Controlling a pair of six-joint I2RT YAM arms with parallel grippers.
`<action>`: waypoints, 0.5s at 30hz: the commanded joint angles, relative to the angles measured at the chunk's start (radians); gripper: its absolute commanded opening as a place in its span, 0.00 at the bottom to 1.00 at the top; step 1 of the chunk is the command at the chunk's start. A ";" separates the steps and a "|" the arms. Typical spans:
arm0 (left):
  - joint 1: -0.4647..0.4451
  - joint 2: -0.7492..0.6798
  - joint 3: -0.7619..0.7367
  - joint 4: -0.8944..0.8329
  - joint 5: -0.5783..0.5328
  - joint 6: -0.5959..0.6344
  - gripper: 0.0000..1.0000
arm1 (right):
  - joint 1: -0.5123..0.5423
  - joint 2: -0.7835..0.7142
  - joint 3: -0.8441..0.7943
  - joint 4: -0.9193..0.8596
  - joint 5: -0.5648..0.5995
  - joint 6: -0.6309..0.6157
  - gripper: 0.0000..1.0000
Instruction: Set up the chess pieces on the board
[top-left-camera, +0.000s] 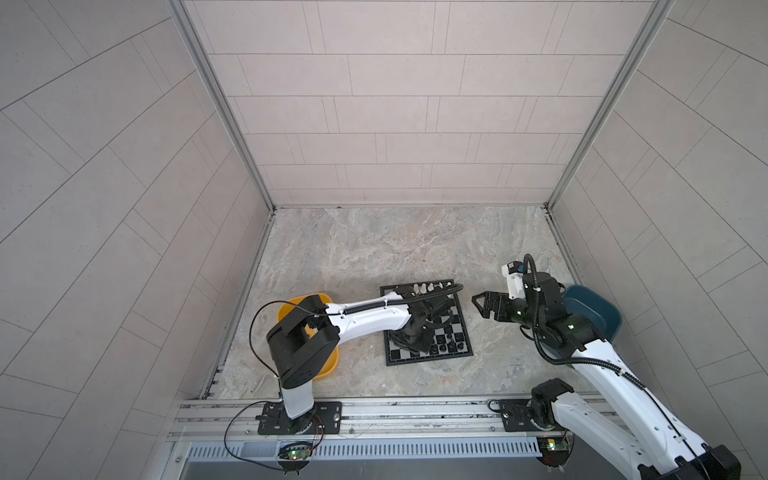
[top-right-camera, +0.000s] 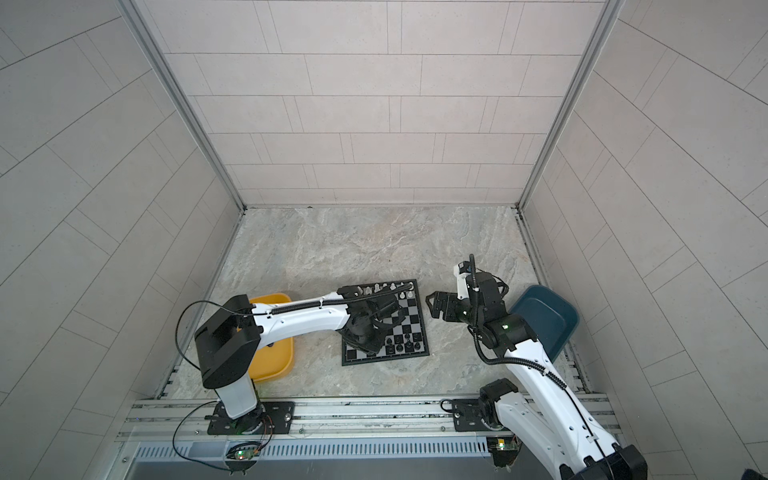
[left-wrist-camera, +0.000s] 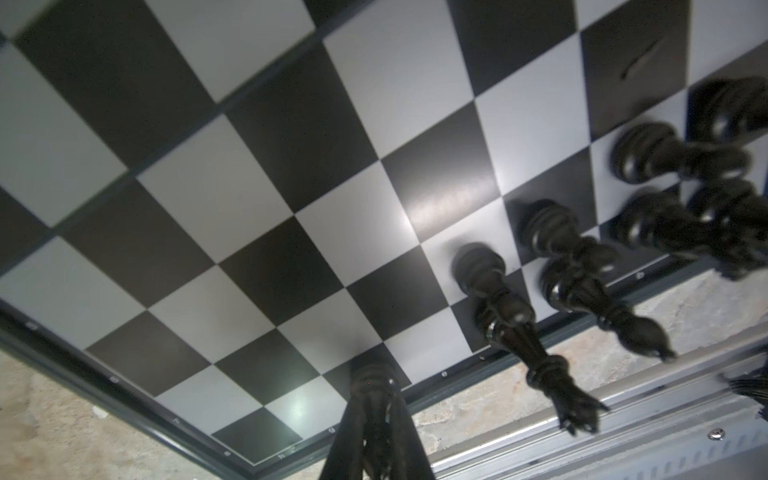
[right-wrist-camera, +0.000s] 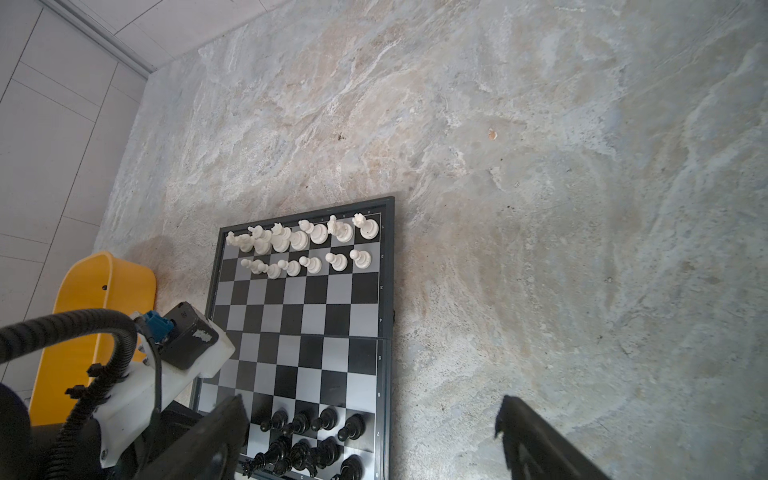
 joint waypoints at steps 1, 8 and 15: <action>-0.008 0.017 -0.010 -0.032 -0.007 -0.007 0.11 | -0.007 -0.016 -0.011 -0.022 0.003 -0.009 0.96; -0.014 0.022 -0.011 -0.038 -0.006 -0.007 0.13 | -0.011 -0.012 -0.012 -0.021 0.004 -0.009 0.96; -0.018 0.030 -0.012 -0.044 -0.017 -0.012 0.16 | -0.013 -0.011 -0.014 -0.018 0.004 -0.006 0.96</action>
